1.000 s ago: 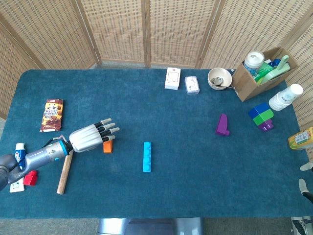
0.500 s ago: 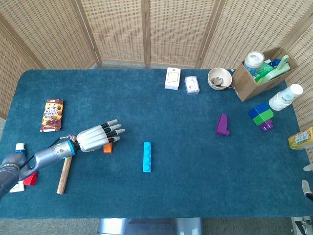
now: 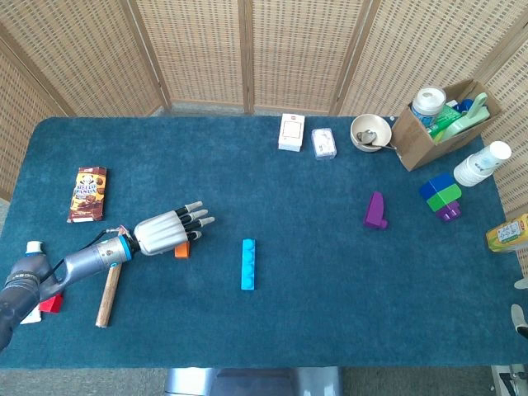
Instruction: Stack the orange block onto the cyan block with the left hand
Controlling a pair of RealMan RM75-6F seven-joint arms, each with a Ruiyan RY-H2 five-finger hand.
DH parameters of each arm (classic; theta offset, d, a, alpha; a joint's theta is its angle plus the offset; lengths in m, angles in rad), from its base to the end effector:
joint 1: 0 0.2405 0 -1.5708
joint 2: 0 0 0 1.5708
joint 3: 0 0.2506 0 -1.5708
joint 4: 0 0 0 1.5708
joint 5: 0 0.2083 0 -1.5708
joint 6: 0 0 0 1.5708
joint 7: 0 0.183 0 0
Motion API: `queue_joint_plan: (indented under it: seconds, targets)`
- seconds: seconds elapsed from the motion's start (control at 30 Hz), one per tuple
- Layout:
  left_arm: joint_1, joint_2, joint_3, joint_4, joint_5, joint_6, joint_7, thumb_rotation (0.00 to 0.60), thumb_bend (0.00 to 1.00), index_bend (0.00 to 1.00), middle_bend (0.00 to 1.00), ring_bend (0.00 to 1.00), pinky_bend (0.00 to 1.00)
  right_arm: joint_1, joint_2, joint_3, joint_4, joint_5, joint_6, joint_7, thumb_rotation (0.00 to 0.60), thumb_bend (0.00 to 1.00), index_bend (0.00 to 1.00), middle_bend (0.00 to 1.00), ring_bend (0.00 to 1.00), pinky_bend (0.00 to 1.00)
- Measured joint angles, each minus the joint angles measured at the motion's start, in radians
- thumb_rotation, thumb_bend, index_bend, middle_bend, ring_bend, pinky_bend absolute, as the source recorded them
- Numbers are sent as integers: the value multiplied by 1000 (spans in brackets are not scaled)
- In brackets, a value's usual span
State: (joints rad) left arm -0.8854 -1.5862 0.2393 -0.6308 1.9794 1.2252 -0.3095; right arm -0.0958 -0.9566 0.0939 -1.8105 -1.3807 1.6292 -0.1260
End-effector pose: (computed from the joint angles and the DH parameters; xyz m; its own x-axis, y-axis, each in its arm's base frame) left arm -0.1894 0.3937 -0.0121 0.8295 -0.1306 0.5430 0.1748 -0.8627 -0.4745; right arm -0.3165 -0.1679 0.2281 0.4929 0.0794 0.8665 -0.8482 0.2659 0.4581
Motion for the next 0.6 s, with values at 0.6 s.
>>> queue_joint_plan:
  seconds: [0.6]
  targets:
    - [-10, -10, 12, 3, -25, 21, -12, 600, 335, 547, 181, 84, 85, -11, 0, 0, 11, 5, 5, 23, 600, 323, 412, 392, 323, 401]
